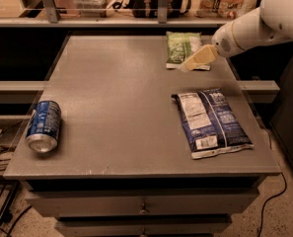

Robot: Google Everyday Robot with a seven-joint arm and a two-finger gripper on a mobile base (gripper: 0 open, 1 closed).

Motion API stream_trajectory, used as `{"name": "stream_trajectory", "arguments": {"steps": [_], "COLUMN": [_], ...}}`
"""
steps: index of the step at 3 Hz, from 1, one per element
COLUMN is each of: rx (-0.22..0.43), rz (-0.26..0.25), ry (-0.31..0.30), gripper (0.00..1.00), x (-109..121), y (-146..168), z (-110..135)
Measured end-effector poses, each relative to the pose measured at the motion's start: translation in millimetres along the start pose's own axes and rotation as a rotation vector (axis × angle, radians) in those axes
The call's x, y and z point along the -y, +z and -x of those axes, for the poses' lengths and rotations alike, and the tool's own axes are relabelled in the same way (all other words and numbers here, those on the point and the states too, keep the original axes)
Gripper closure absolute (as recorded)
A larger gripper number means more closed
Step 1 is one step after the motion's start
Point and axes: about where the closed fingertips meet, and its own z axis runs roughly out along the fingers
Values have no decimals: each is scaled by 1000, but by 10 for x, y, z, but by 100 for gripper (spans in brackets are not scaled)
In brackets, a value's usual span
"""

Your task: Move green jalapeno chip bag near pepsi can

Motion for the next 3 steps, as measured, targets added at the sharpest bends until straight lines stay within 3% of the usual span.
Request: {"name": "stream_trajectory", "arguments": {"steps": [2,3], "rx": [4,-3], "rz": [9,16], "ry": [45,47], "gripper": [0,17], "x": [339,398], "y": [452,596], "z": [29,54]}}
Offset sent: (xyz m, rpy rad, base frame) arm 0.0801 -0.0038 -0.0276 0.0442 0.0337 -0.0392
